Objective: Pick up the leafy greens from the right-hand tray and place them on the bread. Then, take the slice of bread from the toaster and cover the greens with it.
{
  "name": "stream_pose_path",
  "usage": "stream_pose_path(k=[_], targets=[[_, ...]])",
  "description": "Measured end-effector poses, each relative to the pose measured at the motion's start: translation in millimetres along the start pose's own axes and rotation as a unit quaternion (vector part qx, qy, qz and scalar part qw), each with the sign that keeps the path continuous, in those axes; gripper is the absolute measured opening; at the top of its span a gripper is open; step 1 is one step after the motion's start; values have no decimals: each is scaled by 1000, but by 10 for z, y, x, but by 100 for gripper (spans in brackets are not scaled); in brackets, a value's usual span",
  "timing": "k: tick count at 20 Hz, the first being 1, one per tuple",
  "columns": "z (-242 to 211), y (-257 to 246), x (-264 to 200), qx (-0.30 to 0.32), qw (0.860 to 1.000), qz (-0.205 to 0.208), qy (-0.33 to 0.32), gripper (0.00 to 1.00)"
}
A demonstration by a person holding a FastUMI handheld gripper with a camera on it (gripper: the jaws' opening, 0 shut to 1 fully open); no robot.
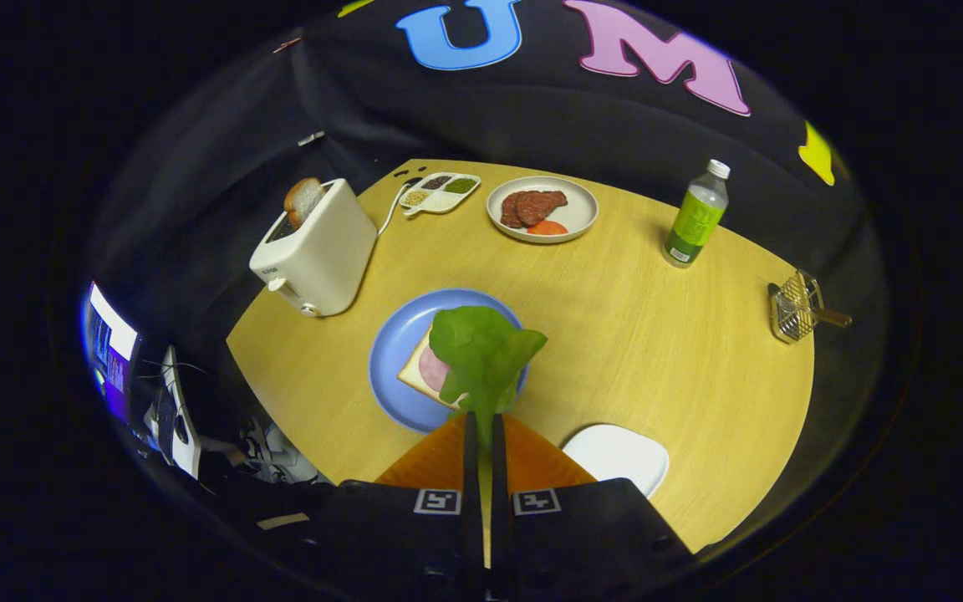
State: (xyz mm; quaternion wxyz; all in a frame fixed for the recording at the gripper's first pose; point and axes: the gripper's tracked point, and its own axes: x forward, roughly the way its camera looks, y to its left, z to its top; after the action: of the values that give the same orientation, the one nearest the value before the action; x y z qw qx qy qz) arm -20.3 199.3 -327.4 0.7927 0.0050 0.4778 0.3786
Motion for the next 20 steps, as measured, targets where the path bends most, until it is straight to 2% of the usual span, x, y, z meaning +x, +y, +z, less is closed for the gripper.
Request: stream_pose_path(k=[6,12,14,18,20], targets=[[267,366,320,-16,1000,14,5,8],[382,369,442,-17,1000,3,4,12],[415,306,471,-12,1000,-9,0,19],[410,256,499,-9,1000,-19,0,63],[426,241,475,-8,1000,-20,-4,67]])
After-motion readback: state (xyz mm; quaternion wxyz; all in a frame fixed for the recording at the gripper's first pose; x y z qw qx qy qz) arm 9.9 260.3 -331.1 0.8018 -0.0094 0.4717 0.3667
